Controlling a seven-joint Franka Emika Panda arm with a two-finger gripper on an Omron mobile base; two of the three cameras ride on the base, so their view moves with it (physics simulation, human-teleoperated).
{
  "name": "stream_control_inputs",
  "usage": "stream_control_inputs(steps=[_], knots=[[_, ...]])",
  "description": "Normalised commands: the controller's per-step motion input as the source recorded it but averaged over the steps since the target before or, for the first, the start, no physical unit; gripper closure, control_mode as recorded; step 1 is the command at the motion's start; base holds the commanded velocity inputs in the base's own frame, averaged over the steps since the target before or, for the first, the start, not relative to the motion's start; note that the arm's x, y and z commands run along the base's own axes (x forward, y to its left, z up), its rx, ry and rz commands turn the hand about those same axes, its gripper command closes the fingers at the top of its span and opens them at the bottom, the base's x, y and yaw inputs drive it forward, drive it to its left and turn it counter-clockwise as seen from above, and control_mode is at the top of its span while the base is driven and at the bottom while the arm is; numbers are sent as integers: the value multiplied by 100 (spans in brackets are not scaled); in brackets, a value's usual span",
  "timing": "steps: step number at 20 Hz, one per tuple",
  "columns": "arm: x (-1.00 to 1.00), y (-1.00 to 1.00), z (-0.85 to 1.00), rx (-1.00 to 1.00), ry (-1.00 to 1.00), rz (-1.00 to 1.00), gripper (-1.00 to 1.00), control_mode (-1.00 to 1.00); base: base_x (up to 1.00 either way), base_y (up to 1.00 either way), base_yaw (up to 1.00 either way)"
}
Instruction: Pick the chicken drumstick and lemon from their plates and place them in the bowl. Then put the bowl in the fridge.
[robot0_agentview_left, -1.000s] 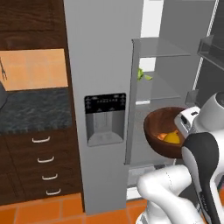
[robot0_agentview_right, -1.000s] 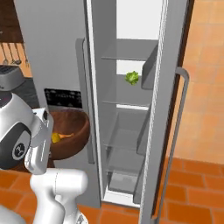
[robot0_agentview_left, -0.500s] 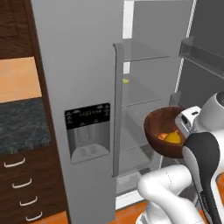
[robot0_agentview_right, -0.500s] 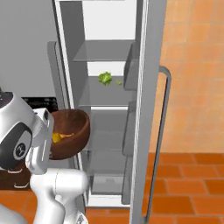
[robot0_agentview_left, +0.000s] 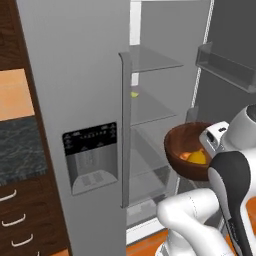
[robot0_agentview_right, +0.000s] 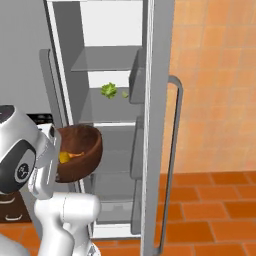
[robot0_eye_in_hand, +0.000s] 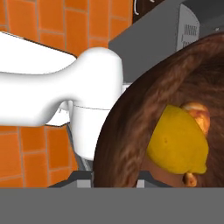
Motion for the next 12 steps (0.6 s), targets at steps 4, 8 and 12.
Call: stream_control_inputs(steps=[4,8,12], knots=[[0,0,0,0,0,0,100,100,23,-7,-14],[0,0,0,0,0,0,100,100,54,10,-1],[70,0,0,0,-9,0,100,-100,23,1,0]])
